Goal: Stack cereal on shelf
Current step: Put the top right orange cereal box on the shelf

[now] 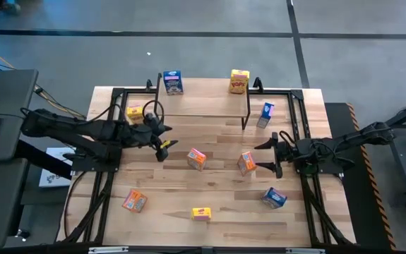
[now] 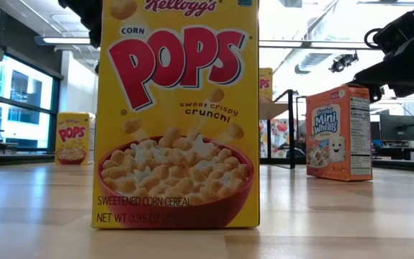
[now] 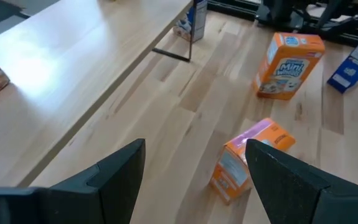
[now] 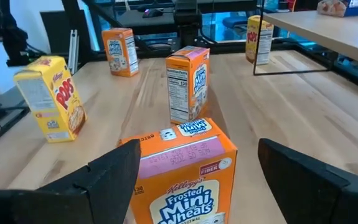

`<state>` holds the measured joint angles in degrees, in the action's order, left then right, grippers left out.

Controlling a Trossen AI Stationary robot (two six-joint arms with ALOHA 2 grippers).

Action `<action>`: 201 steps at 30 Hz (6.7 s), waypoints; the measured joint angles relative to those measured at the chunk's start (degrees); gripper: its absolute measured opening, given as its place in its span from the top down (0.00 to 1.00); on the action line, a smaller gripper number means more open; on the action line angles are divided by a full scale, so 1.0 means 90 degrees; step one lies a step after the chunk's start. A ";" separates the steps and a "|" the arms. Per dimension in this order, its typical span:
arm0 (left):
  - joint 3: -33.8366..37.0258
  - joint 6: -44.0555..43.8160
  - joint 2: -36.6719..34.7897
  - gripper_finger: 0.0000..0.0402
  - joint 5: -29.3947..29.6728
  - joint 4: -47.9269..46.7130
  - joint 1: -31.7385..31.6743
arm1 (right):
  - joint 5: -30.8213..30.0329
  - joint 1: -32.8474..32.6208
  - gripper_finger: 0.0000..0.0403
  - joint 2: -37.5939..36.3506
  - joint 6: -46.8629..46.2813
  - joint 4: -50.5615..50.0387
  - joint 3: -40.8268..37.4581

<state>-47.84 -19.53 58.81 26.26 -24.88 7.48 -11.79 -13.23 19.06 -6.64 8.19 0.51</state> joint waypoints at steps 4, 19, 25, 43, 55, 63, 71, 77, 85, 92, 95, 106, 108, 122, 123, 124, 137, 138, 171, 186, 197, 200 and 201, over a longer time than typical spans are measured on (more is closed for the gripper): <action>-0.0002 0.0010 0.0000 0.33 0.0002 0.0150 0.0030 | 0.0000 0.0000 0.21 -0.0001 -0.1060 0.0117 -0.0002; -0.0002 0.0015 0.0037 0.33 0.0007 0.0140 -0.0033 | -0.0182 0.0000 0.21 0.0189 -0.1776 0.0364 0.1506; -0.0002 0.0182 0.0036 0.33 0.0010 0.0133 -0.0033 | -0.1827 0.0051 0.21 0.1115 -0.3023 -0.2663 0.3354; -0.0002 0.0357 0.0036 0.33 0.0171 0.0133 -0.0035 | -0.0650 0.0301 0.21 0.4751 -0.6604 -0.6959 0.6358; -0.0004 0.0469 0.0036 0.33 0.0172 0.0137 -0.0035 | -0.0149 0.0278 0.21 0.6262 -0.7050 -0.7311 0.6793; -0.0004 0.0532 0.0036 0.33 0.0175 0.0136 -0.0035 | 0.0012 0.0045 0.21 0.6645 -0.7421 -0.7308 0.6795; -0.0004 0.0532 0.0036 0.33 0.0172 0.0136 -0.0035 | 0.0417 -0.0007 0.21 0.7055 -0.7211 -0.7303 0.6795; -0.0005 0.0532 0.0036 0.33 0.0174 0.0136 -0.0033 | 0.0408 -0.0007 0.21 0.7232 -0.6981 -0.7257 0.6795; -0.0007 0.0530 0.0036 0.33 0.0172 0.0131 -0.0033 | 0.0322 -0.0007 0.31 0.7231 -0.6924 -0.7256 0.6795; -0.0007 0.0527 0.0036 0.33 0.0172 0.0133 -0.0033 | 0.0367 -0.0007 0.48 0.7229 -0.6925 -0.7255 0.6795; -0.0007 0.0527 0.0036 0.33 0.0173 0.0133 -0.0033 | 0.0372 -0.0007 0.54 0.7227 -0.6909 -0.7257 0.6795; -0.0007 0.0527 0.0036 0.33 0.0172 0.0133 -0.0033 | 0.0517 -0.0007 0.64 0.7221 -0.6749 -0.7222 0.6803; -0.0007 0.0525 0.0037 0.33 0.0172 0.0133 -0.0033 | 0.0532 -0.0007 0.65 0.7221 -0.6671 -0.7225 0.6879; -0.0007 0.0525 0.0036 0.33 0.0172 0.0148 -0.0035 | 0.0106 0.0188 0.65 0.7219 -0.4797 -0.7337 0.8379; -0.0007 0.0525 0.0036 0.33 0.0172 0.0170 -0.0035 | 0.0052 0.0262 0.65 0.7219 -0.4566 -0.7335 0.8517; -0.0007 0.0525 0.0036 0.33 0.0172 0.0222 -0.0035 | -0.0011 0.0339 0.65 0.7219 -0.4330 -0.7332 0.8658; -0.0009 0.0525 0.0037 0.33 0.0172 0.0324 -0.0035 | -0.0957 0.1660 0.65 0.7219 -0.0289 -0.6690 1.0415; -0.0009 0.0525 0.0038 0.33 0.0172 0.0325 -0.0035 | -0.1056 0.1762 0.65 0.7216 0.0130 -0.6506 1.0529; -0.0009 0.0517 0.0039 0.33 0.0151 0.0310 -0.0035 | 0.0408 0.3976 0.65 0.8303 0.4478 -0.5058 1.1361; -0.0009 0.0522 0.0037 0.33 0.0338 0.0323 -0.0035 | 0.0068 0.3973 0.65 0.8955 0.4743 -0.6003 1.1351; -0.0007 0.0517 0.0039 0.33 0.0340 0.0323 -0.0035 | 0.0120 0.3844 0.65 0.8955 0.4749 -0.6506 1.1351; -0.0007 0.0516 0.0038 0.33 0.0341 0.0323 -0.0035 | 0.0215 0.3813 0.65 0.8955 0.4816 -0.6507 1.1351; -0.0007 0.0517 0.0038 0.33 0.0340 0.0325 -0.0035 | 0.0309 0.3799 0.65 0.8955 0.4810 -0.6507 1.1351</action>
<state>-47.90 -14.87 59.15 29.32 -21.96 7.16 -9.01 20.95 99.66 36.65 -50.37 102.67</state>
